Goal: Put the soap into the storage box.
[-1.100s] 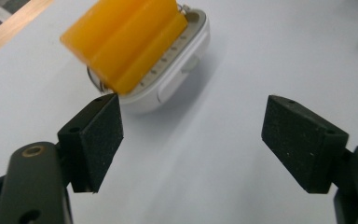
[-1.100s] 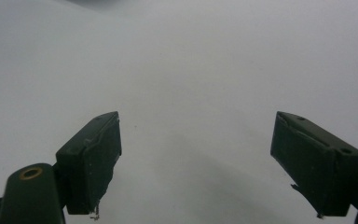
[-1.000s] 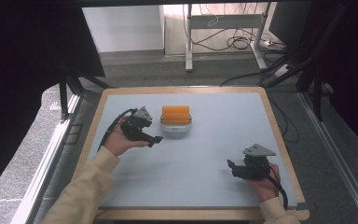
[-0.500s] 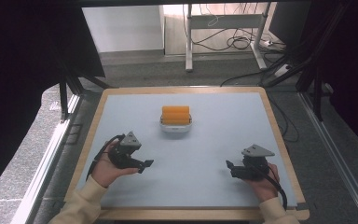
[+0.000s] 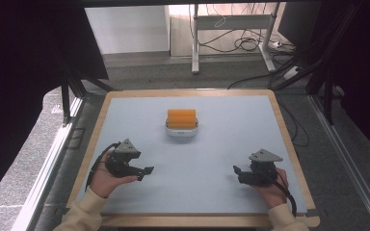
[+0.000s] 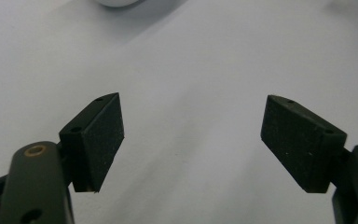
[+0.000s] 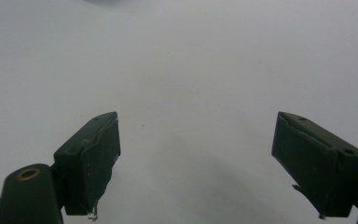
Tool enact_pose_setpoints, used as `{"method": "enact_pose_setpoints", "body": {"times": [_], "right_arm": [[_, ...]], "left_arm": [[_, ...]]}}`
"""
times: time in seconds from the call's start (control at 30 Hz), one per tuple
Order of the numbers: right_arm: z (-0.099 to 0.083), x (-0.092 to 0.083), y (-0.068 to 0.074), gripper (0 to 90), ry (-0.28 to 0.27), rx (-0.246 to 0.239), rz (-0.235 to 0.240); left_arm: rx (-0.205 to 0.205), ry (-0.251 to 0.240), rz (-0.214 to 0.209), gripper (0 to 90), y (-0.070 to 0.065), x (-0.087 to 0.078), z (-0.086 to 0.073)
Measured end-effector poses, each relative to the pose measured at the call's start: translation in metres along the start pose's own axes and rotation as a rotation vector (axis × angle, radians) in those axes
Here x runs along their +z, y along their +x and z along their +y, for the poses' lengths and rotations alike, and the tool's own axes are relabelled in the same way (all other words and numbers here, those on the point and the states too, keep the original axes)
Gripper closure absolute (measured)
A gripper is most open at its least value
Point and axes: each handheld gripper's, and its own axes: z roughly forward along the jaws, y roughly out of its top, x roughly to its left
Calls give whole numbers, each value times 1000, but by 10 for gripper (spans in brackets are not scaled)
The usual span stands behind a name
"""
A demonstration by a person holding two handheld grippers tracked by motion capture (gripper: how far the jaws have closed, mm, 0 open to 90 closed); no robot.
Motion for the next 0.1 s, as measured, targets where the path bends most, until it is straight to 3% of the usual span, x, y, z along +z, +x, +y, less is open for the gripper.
{"method": "enact_pose_setpoints", "body": {"times": [0.1], "right_arm": [[0,0,1,153,-4,-1,2]], "left_arm": [[5,6,2,209,0,2,-1]]}}
